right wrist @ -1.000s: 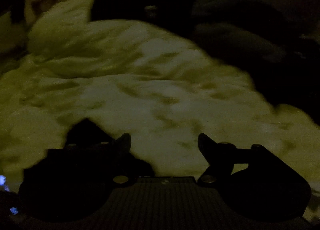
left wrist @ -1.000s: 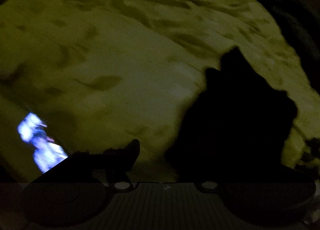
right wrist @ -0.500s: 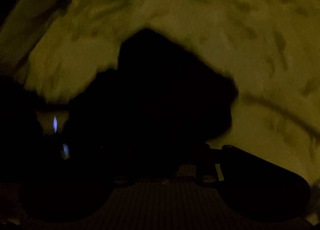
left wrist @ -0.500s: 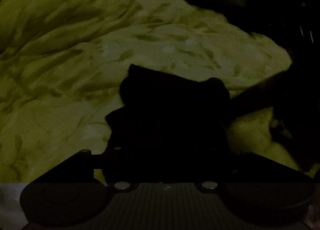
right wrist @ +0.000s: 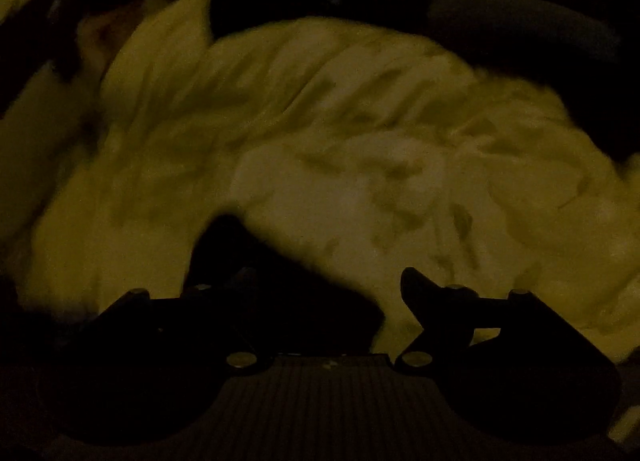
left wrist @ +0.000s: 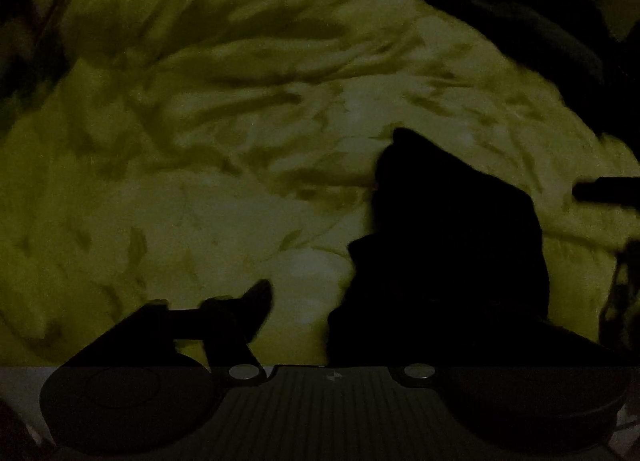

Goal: Fold large clothes

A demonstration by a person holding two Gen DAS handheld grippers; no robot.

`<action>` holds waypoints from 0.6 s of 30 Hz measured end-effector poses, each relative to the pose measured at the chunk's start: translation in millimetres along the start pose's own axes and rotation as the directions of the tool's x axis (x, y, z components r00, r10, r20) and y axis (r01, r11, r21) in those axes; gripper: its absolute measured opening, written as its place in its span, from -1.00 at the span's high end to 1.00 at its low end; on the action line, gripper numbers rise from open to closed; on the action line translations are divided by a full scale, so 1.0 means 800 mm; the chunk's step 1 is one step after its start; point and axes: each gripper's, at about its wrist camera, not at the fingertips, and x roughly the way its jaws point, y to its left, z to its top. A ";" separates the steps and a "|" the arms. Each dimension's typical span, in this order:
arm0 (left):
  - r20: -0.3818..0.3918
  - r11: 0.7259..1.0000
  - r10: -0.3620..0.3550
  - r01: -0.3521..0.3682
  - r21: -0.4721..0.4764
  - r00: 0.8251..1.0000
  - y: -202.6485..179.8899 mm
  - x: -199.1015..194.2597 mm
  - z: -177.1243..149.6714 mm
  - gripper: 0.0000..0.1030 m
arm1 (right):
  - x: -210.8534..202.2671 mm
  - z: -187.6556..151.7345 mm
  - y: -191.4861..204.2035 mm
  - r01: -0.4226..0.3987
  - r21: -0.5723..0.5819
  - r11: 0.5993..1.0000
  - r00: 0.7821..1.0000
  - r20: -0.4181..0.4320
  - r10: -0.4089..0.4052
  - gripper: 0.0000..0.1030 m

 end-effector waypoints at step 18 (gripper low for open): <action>-0.200 0.968 0.203 -0.165 0.190 0.959 -0.087 -0.013 -0.026 -1.00 | -0.036 -0.056 0.103 0.101 -0.318 0.943 0.978 -0.144 -0.154 -0.94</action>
